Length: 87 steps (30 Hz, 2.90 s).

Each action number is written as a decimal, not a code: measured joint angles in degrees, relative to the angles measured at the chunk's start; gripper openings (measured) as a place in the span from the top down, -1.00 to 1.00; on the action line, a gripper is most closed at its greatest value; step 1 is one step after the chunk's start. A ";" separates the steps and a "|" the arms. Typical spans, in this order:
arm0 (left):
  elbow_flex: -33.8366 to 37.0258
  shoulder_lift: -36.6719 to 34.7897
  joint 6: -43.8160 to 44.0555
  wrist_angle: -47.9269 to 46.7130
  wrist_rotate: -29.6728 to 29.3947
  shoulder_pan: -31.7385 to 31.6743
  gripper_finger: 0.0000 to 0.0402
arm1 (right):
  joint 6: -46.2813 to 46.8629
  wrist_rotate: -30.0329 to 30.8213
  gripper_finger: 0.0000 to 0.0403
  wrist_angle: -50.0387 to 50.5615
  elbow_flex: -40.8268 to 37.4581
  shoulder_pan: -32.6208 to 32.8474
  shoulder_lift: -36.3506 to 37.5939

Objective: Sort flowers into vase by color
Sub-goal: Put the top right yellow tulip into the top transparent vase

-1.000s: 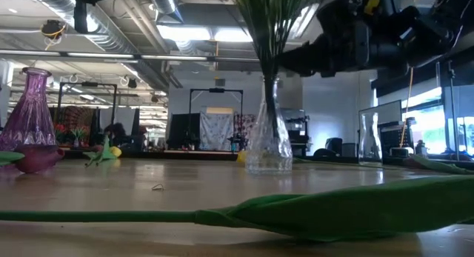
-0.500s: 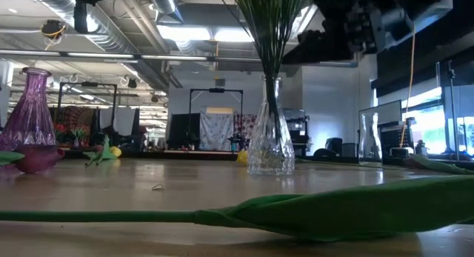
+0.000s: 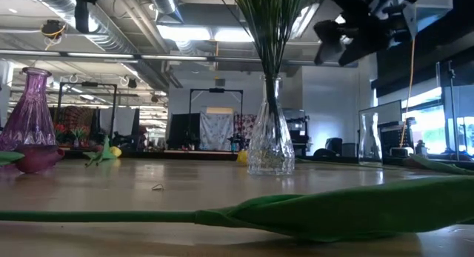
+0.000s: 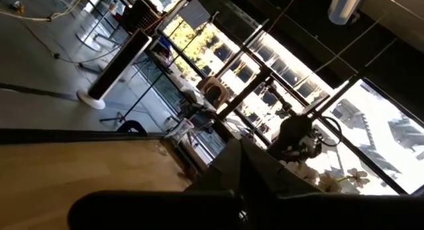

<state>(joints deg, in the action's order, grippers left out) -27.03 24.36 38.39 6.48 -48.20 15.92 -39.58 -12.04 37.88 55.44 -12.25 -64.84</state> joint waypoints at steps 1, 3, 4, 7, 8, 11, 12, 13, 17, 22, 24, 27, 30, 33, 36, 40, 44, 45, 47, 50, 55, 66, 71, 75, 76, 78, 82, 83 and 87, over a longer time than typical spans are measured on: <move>0.00 0.02 0.02 0.00 0.32 0.00 1.00 | -0.64 0.82 -0.34 0.74 -0.07 -1.52 1.16; 0.00 0.00 0.04 0.02 0.99 -0.02 1.00 | -1.70 3.01 -0.34 1.07 -0.07 -4.63 3.12; 0.00 0.01 0.04 0.01 1.12 -0.02 1.00 | -2.16 3.38 -0.34 1.14 -0.05 -6.20 3.68; 0.00 0.52 0.04 0.10 1.18 -0.01 1.00 | -2.09 3.31 -0.33 2.26 -0.05 -11.39 3.75; 0.00 0.81 0.07 0.12 1.20 -0.02 1.00 | -1.82 2.49 -0.33 2.75 -0.05 -13.48 3.17; 0.02 1.66 0.39 0.04 1.17 -0.02 1.00 | -1.60 -1.14 -0.33 2.13 -0.05 -18.61 -0.55; 0.02 2.08 0.57 0.23 1.15 -0.02 1.00 | -1.96 -1.23 -0.33 1.18 -0.07 -19.91 -2.49; 0.02 2.42 0.78 0.27 1.19 -0.04 1.00 | -2.61 -1.04 -0.33 -0.80 -0.05 -20.87 -4.75; 0.04 4.59 1.61 0.40 1.17 -0.08 1.00 | -1.62 -0.46 -0.33 -5.06 2.11 -21.06 -18.10; 0.04 6.46 2.52 1.30 1.04 -0.24 1.00 | -0.93 -0.52 -0.33 -4.80 4.28 -17.97 -30.96; 0.04 6.53 3.16 1.38 1.04 -0.24 1.00 | 0.56 1.32 -0.32 -5.44 4.33 -17.07 -33.87; 0.04 7.22 3.12 1.40 1.23 -0.22 1.00 | 0.87 5.28 -0.20 -7.13 4.37 -16.15 -36.30; 0.04 7.62 2.22 1.26 1.37 -0.17 1.00 | 1.55 5.09 0.01 -9.02 4.37 -16.22 -37.96; 0.03 7.88 1.61 1.33 1.35 -0.20 1.00 | 1.97 5.31 0.29 -10.30 4.48 -16.26 -39.23; 0.04 7.89 0.20 1.21 1.05 -0.20 1.00 | 4.12 5.97 0.63 -10.50 4.57 -16.15 -39.91; 0.03 7.89 -3.58 1.07 1.09 -0.20 1.00 | 10.66 4.03 0.93 -10.95 4.71 -16.33 -39.00; 0.02 6.60 -5.80 1.05 4.53 -0.20 1.00 | 15.99 4.39 0.93 -10.97 5.98 -17.75 -32.30; 0.02 6.15 -5.96 1.05 5.50 -0.20 1.00 | 17.03 4.17 0.95 -11.35 6.07 -18.86 -29.73; 0.02 4.89 -5.99 0.80 7.82 -0.15 1.00 | 19.25 4.95 0.96 -11.92 6.02 -21.64 -25.28; 0.02 2.74 -6.01 -0.79 12.44 -0.15 1.00 | 22.45 8.62 0.94 -15.17 5.88 -26.25 -17.45; -0.02 -0.71 -6.03 -5.60 14.33 -0.15 1.00 | 23.51 15.24 0.97 -22.39 5.77 -33.58 -6.49; -0.02 -1.62 -7.45 -6.53 11.52 -0.15 1.00 | 19.02 26.73 0.98 -34.88 5.26 -44.24 -2.38; -0.02 -1.63 -7.23 -4.41 10.70 -0.15 1.00 | 20.90 28.94 0.99 -43.28 -0.56 -44.92 -2.91; -0.02 -1.64 -7.23 -3.15 8.88 -0.15 1.00 | 23.16 30.51 0.99 -50.49 -6.51 -44.76 -1.87; -0.02 -1.64 -7.21 -2.84 8.39 -0.15 1.00 | 24.17 30.58 0.99 -52.68 -7.81 -44.76 -1.36; -0.02 -1.64 -7.21 -2.44 8.20 -0.15 1.00 | 25.04 31.32 0.99 -55.80 -10.46 -44.76 -0.37; -0.02 -1.63 -7.04 -2.35 7.19 -0.15 1.00 | 27.34 32.58 0.99 -59.59 -15.18 -44.76 1.59; -0.02 -1.64 -7.04 -2.34 6.91 -0.15 1.00 | 27.59 32.41 0.99 -60.86 -16.20 -44.76 2.20; -0.02 -1.64 -6.86 -2.07 5.34 -0.15 1.00 | 27.64 33.01 0.96 -62.03 -20.09 -44.70 4.57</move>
<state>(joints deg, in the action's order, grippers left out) -27.05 22.72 31.53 4.41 -42.86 15.77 -11.93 20.98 -24.15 35.35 -56.95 -60.27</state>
